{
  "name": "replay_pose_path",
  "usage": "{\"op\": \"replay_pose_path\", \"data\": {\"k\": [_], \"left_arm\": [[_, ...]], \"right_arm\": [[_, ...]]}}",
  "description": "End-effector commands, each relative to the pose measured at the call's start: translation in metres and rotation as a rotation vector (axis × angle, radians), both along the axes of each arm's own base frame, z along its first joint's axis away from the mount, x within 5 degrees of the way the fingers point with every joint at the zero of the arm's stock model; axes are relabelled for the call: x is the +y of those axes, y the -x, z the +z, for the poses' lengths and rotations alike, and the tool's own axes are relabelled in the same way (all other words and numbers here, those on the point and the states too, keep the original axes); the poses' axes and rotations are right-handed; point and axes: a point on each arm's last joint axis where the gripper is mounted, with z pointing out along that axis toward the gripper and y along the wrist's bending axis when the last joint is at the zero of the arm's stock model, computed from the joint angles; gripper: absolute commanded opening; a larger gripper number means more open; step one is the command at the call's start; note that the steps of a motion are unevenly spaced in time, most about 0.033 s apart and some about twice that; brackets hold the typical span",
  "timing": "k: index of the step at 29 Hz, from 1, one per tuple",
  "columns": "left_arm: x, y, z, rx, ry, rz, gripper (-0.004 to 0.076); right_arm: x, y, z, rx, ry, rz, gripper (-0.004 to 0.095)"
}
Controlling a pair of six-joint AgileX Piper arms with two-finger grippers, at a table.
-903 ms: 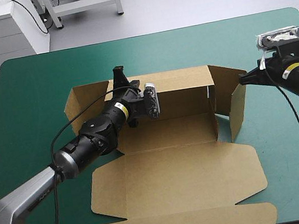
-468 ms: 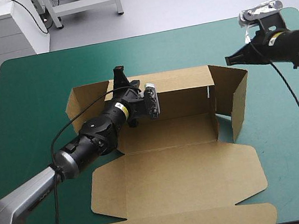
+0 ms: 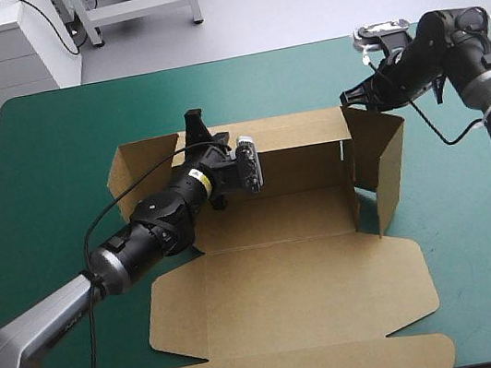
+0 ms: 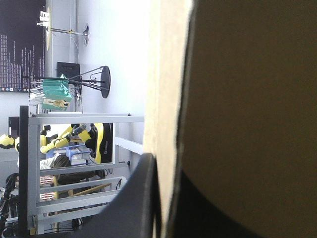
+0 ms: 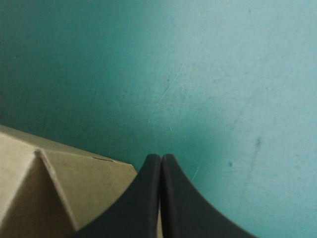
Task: Fold the box
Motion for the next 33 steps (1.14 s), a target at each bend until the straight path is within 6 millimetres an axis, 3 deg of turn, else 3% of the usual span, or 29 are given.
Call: {"op": "replay_pose_path", "data": {"k": [1, 7, 14, 27, 33], "left_arm": [[0.003, 0.004, 0.016, -0.008, 0.063, 0.031, -0.0008], [0.004, 0.004, 0.015, -0.008, 0.06, 0.037, -0.0008], [0.006, 0.003, 0.015, -0.007, 0.046, 0.065, -0.0008], [0.009, 0.002, 0.014, -0.004, 0.033, 0.093, -0.0008], [0.011, 0.001, 0.014, -0.005, 0.021, 0.109, -0.0008]], "right_arm": [[-0.001, 0.007, 0.021, -0.056, -0.024, 0.001, -0.002], [0.0, 0.013, 0.017, -0.001, -0.029, 0.037, -0.002], [0.008, 0.035, 0.009, -0.094, -0.127, 0.082, -0.002], [0.004, 0.122, -0.05, -0.549, -0.118, 0.193, -0.002], [0.005, 0.142, -0.071, -0.578, -0.113, 0.25, 0.0006]]}}
